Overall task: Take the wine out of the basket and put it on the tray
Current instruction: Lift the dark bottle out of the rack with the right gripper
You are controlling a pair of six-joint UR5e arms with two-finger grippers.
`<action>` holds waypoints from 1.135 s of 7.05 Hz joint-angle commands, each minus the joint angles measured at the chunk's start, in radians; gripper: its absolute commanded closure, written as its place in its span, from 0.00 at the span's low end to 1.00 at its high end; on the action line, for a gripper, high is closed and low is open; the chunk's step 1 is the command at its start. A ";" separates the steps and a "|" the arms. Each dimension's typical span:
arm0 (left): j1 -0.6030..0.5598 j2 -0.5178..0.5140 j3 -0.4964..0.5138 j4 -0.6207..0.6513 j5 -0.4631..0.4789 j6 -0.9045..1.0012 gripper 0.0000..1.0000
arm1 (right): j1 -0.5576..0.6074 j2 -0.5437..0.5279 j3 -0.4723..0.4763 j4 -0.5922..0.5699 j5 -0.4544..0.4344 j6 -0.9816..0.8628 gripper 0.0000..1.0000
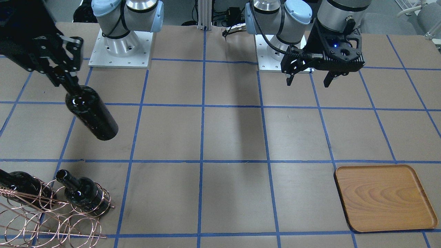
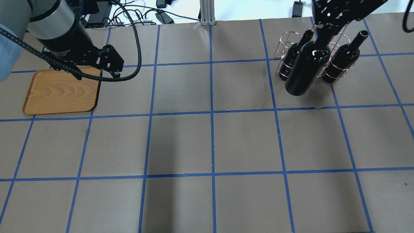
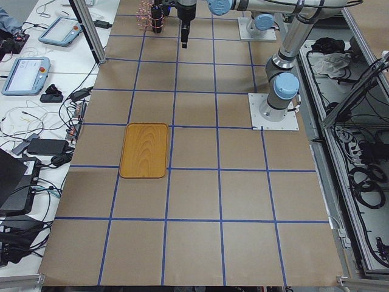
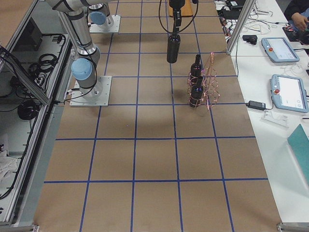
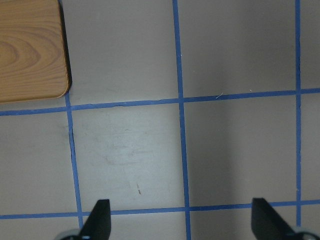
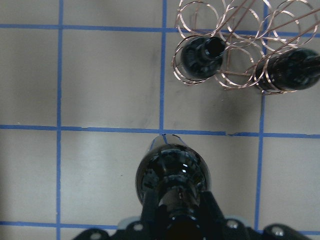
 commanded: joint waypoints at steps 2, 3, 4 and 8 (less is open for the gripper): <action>0.001 0.001 0.000 0.000 0.001 0.025 0.00 | 0.259 0.056 0.047 -0.109 0.007 0.341 1.00; 0.001 0.001 0.000 0.002 0.001 0.025 0.00 | 0.350 0.086 0.079 -0.188 0.007 0.429 1.00; 0.004 0.003 0.002 0.002 0.001 0.025 0.00 | 0.425 0.123 0.094 -0.226 0.007 0.525 1.00; 0.033 0.023 0.003 0.002 0.004 0.111 0.00 | 0.564 0.203 0.172 -0.351 -0.005 0.687 1.00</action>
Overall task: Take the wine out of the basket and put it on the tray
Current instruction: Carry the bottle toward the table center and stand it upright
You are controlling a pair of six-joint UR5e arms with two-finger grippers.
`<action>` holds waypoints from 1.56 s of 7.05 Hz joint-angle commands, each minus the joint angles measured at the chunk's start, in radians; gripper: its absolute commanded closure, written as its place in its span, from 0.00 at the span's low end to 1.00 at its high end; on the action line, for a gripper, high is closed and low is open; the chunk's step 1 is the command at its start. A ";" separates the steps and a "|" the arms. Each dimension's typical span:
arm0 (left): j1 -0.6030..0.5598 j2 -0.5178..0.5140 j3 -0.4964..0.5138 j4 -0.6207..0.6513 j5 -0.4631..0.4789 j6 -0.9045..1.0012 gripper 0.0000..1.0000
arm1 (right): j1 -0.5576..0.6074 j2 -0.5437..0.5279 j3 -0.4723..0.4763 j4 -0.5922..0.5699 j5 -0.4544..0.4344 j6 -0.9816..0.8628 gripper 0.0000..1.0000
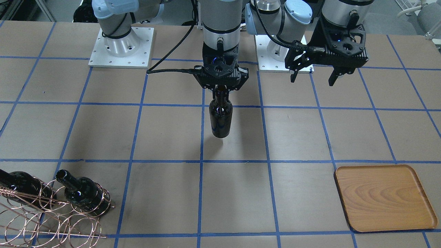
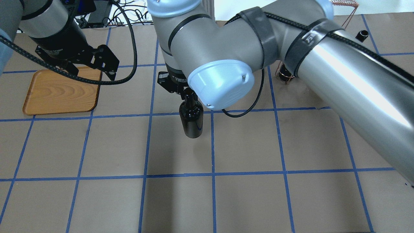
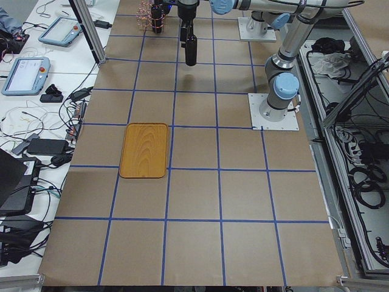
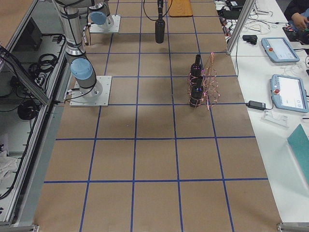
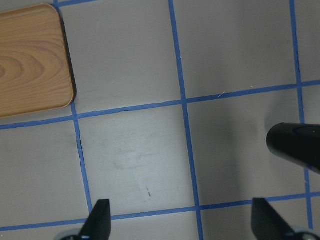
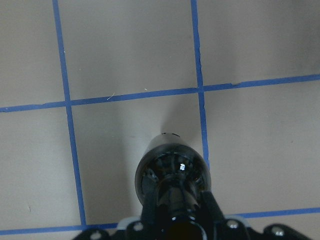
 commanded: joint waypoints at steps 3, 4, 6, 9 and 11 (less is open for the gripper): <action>0.037 0.016 -0.007 -0.004 0.001 0.073 0.00 | 0.059 0.023 0.064 -0.085 -0.001 0.051 1.00; 0.037 0.016 -0.008 -0.004 0.001 0.073 0.00 | 0.059 0.026 0.065 -0.081 0.001 0.052 1.00; 0.037 0.016 -0.008 -0.004 0.001 0.073 0.00 | 0.059 0.024 0.064 -0.087 -0.004 0.051 0.16; 0.035 0.019 -0.010 -0.005 0.001 0.064 0.00 | 0.030 -0.016 0.047 -0.084 -0.005 0.031 0.00; 0.031 0.019 -0.016 -0.004 -0.001 0.058 0.00 | -0.080 -0.046 0.018 -0.069 -0.004 -0.119 0.00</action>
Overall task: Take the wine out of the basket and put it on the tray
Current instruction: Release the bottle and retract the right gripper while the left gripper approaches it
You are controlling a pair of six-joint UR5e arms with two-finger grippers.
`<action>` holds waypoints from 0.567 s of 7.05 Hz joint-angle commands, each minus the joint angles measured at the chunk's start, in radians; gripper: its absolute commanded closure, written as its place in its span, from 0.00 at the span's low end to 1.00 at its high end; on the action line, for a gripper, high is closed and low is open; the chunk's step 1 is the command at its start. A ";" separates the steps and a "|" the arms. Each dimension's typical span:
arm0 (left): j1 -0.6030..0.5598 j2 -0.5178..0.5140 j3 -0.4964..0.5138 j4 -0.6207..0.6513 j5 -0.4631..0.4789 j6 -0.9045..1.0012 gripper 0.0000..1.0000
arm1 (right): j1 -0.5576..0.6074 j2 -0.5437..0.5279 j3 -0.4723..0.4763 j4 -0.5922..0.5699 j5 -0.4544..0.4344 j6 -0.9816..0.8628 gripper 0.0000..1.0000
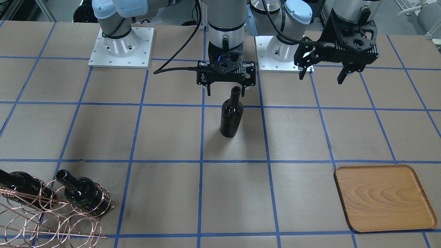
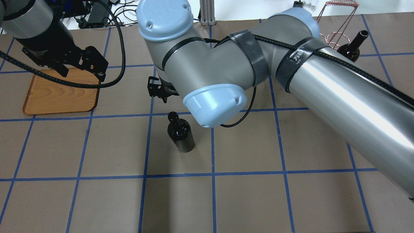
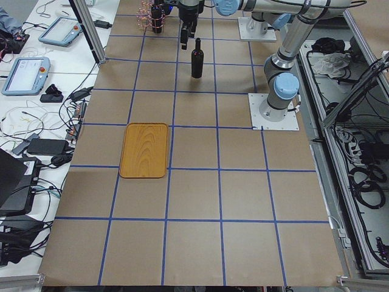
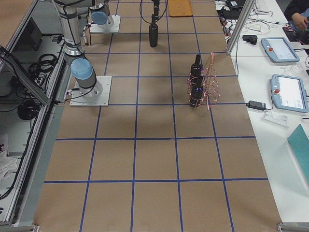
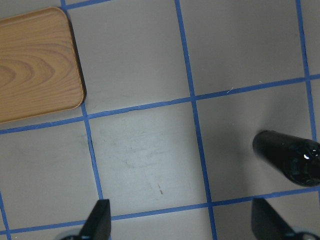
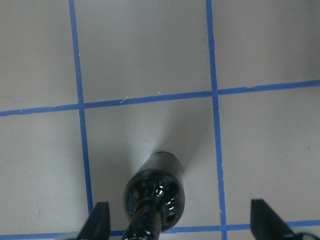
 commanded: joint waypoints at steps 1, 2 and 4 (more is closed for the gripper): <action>-0.008 -0.014 -0.009 0.006 -0.015 -0.074 0.00 | -0.143 -0.030 -0.015 0.022 -0.001 -0.226 0.00; -0.017 -0.020 -0.011 0.006 -0.018 -0.175 0.00 | -0.234 -0.052 -0.016 0.042 -0.005 -0.403 0.00; -0.145 -0.043 -0.011 0.018 -0.006 -0.365 0.00 | -0.432 -0.100 -0.016 0.144 -0.003 -0.565 0.00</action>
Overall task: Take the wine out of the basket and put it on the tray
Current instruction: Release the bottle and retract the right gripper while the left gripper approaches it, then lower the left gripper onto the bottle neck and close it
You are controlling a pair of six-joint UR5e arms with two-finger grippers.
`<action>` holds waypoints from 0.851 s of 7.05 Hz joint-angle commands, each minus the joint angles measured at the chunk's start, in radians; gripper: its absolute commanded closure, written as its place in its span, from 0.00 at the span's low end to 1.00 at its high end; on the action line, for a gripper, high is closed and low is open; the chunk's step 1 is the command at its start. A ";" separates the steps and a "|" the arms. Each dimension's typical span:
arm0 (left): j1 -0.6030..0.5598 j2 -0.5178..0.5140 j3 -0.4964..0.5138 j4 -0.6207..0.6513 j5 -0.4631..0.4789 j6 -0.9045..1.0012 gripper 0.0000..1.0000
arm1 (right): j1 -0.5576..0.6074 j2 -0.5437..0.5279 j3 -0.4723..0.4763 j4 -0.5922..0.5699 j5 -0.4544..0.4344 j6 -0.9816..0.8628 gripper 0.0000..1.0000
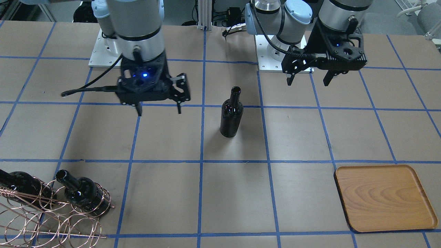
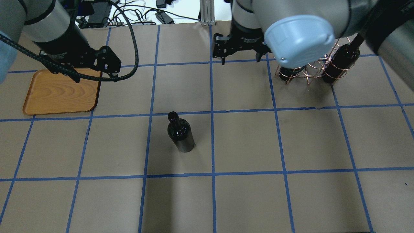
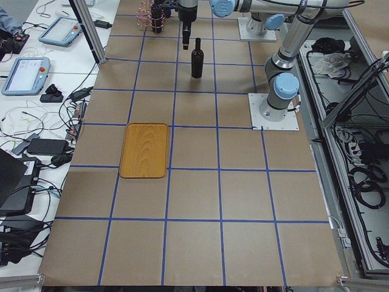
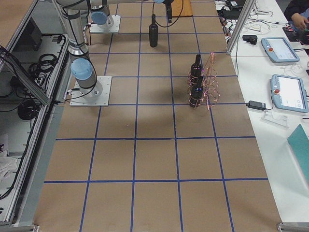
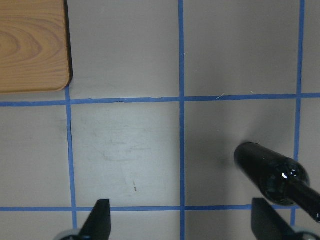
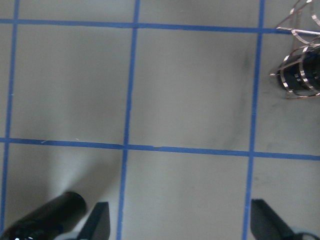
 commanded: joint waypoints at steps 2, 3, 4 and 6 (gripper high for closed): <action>-0.203 -0.040 -0.028 0.012 0.004 -0.215 0.01 | -0.221 -0.068 -0.001 0.128 -0.008 -0.220 0.00; -0.246 -0.055 -0.087 0.128 0.002 -0.271 0.01 | -0.238 -0.076 -0.001 0.127 -0.029 -0.224 0.00; -0.286 -0.061 -0.143 0.158 0.010 -0.299 0.01 | -0.235 -0.076 0.005 0.130 -0.039 -0.224 0.00; -0.299 -0.095 -0.172 0.195 0.004 -0.302 0.01 | -0.227 -0.088 0.016 0.154 -0.022 -0.224 0.00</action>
